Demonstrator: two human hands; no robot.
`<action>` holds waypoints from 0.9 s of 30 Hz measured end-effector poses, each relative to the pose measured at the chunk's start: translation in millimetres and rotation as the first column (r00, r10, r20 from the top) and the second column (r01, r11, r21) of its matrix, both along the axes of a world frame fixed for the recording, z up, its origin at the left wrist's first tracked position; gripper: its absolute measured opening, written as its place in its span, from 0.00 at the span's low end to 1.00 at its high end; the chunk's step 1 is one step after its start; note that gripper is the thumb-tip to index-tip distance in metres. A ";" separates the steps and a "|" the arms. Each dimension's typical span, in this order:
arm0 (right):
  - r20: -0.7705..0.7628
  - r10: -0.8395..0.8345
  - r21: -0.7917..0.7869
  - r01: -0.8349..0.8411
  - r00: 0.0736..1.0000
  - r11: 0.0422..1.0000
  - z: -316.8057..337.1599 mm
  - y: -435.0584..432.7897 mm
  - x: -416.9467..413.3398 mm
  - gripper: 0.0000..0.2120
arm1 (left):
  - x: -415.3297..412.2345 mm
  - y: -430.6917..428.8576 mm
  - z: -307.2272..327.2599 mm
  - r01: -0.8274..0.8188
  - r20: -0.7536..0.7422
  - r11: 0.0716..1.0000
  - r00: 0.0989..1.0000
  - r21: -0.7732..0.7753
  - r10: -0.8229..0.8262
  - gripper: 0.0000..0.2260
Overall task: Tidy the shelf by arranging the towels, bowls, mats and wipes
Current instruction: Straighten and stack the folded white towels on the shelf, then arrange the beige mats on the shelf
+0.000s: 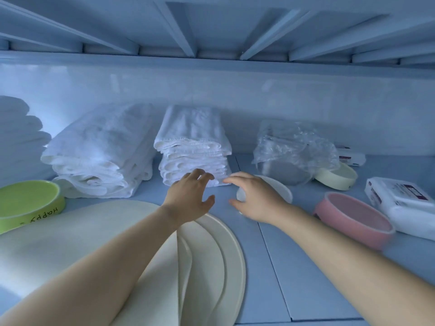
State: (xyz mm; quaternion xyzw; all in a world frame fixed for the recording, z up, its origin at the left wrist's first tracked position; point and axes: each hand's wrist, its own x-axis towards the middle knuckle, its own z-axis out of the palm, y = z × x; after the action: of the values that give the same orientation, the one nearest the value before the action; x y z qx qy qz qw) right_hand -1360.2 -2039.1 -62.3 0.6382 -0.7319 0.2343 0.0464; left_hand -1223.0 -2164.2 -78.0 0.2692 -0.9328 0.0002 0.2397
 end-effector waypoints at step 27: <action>0.002 0.477 0.108 -0.474 0.879 0.874 8.2 -150.9 246.5 0.18 | 297.9 -61.5 11.2 -0.480 -0.114 0.867 0.861 0.135 0.495 0.11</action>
State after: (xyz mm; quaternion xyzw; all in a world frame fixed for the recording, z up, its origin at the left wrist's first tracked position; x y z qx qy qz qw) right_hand -1113.7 -2190.0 -54.1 0.8028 -0.5632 0.1919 -0.0371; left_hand -925.0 -2225.7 -66.8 0.5076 -0.8130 -0.0062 0.2851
